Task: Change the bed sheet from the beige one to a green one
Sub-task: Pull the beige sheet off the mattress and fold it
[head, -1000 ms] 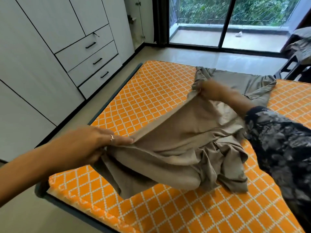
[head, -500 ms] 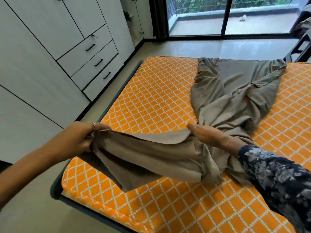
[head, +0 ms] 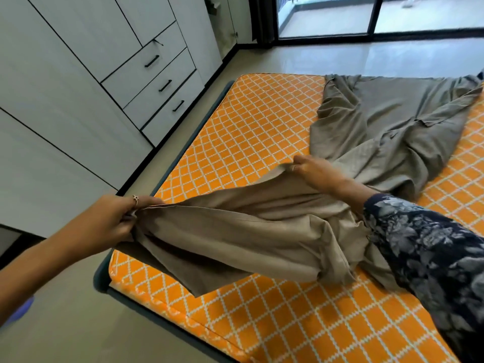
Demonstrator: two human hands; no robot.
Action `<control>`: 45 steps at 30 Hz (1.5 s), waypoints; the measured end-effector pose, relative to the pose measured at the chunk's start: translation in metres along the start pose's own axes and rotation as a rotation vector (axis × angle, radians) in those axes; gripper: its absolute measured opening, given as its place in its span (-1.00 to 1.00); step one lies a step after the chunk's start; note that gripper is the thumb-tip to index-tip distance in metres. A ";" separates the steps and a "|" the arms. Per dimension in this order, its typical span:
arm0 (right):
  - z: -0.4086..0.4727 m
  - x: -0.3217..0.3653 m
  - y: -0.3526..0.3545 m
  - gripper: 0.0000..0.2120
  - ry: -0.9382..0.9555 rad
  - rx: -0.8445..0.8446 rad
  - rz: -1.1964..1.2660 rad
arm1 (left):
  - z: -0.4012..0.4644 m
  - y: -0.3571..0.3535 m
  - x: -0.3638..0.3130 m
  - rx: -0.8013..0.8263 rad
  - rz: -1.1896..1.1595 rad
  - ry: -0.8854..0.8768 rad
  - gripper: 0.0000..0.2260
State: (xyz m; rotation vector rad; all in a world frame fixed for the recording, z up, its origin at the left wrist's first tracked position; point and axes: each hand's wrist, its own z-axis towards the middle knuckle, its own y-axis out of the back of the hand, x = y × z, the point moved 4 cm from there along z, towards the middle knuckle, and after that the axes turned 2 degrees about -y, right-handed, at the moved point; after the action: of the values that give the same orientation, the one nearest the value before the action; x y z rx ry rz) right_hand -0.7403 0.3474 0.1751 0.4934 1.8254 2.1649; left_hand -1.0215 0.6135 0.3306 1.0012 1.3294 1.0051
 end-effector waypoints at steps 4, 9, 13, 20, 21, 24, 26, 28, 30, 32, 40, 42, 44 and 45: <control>-0.013 0.007 -0.017 -0.86 0.056 0.041 0.069 | -0.002 -0.002 -0.002 0.029 0.009 0.017 -0.25; -0.039 0.028 -0.072 -0.87 0.025 0.358 0.118 | 0.001 -0.005 -0.002 0.073 0.040 0.039 -0.27; -0.046 0.033 -0.086 -0.69 -0.070 0.466 0.206 | 0.007 -0.007 -0.006 0.104 0.073 0.029 -0.26; -0.038 0.041 -0.098 -0.71 -0.066 0.541 0.140 | 0.006 -0.009 -0.014 0.121 0.104 -0.008 -0.12; -0.036 0.041 -0.100 -0.71 -0.060 0.560 0.134 | 0.005 -0.008 -0.014 0.116 0.092 -0.006 -0.18; -0.033 0.044 -0.106 -0.61 -0.030 0.657 0.159 | 0.003 -0.007 -0.015 0.120 0.072 -0.004 -0.23; -0.033 0.044 -0.112 -0.59 -0.037 0.731 0.172 | 0.002 -0.007 -0.019 0.130 0.060 -0.010 -0.23; -0.033 0.043 -0.115 -0.66 -0.054 0.765 0.169 | 0.001 -0.007 -0.022 0.132 0.054 -0.018 -0.23; -0.032 0.041 -0.111 -0.74 -0.059 0.724 0.184 | 0.000 -0.005 -0.026 0.133 0.047 -0.020 -0.23; -0.033 0.038 -0.102 -0.76 -0.065 0.649 0.156 | -0.001 -0.004 -0.032 0.139 0.041 -0.024 -0.23; -0.065 0.042 -0.100 -0.64 -0.024 0.587 -0.077 | 0.005 0.006 -0.061 0.153 0.013 -0.059 -0.20; -0.076 0.050 -0.104 -0.64 -0.002 0.550 -0.096 | 0.006 0.009 -0.067 0.158 0.017 -0.089 -0.19; -0.082 0.051 -0.102 -0.67 -0.020 0.498 -0.081 | 0.007 0.014 -0.068 0.135 0.040 -0.104 -0.19; -0.082 0.046 -0.097 -0.69 -0.051 0.447 -0.057 | 0.008 0.016 -0.067 0.124 0.047 -0.103 -0.19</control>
State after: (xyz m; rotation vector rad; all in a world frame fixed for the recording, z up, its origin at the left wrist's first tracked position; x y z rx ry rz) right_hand -0.8179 0.3093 0.0707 0.5710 2.2678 1.6853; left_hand -1.0129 0.5539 0.3644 1.1672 1.2998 0.9027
